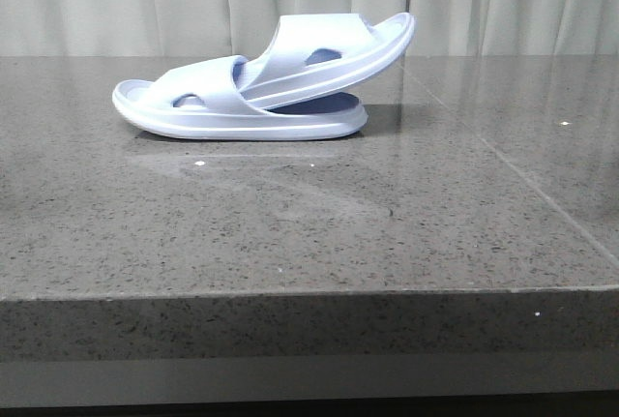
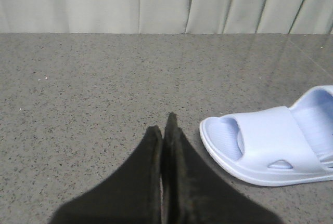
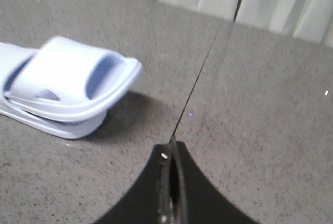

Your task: Insert blue slippers together front up

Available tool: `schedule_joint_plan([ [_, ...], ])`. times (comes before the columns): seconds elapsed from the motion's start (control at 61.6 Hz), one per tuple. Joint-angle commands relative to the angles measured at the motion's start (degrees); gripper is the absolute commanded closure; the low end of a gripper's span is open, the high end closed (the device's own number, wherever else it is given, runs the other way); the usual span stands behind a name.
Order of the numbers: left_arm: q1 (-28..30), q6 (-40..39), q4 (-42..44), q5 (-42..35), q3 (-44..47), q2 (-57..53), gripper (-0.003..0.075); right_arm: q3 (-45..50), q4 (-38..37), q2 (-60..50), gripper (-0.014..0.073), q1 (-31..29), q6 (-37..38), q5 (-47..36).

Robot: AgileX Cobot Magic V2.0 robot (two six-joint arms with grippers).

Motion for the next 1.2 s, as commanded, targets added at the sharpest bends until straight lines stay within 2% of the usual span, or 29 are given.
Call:
schedule_joint_plan([
  [0.0, -1.8, 0.6, -1.5, -5.4, 1.6, -4.6, 0.0741, 1.6, 0.2, -5.2, 0.0701, 1.5, -0.8, -7.3],
  [0.308, -4.8, 0.7, -1.4, -6.1, 10.8, -22.6, 0.0741, 15.8, 2.5, -25.2, 0.0701, 3.5, -0.6, -11.3],
  [0.552, -4.8, 0.7, -2.0, -2.4, 17.9, -36.4, 0.0741, 23.5, 3.4, -37.6, 0.0701, 3.5, -0.6, -11.7],
  [0.682, -4.8, 0.7, -1.6, -2.5, 18.0, -39.6, 0.0741, 24.1, 3.7, -39.0, 0.07, 3.5, -0.6, -11.3],
  [1.185, -4.8, 0.7, -1.6, -2.2, 18.4, -39.5, 0.0741, 24.1, 3.7, -39.0, 0.07, 3.5, -0.6, -11.3],
])
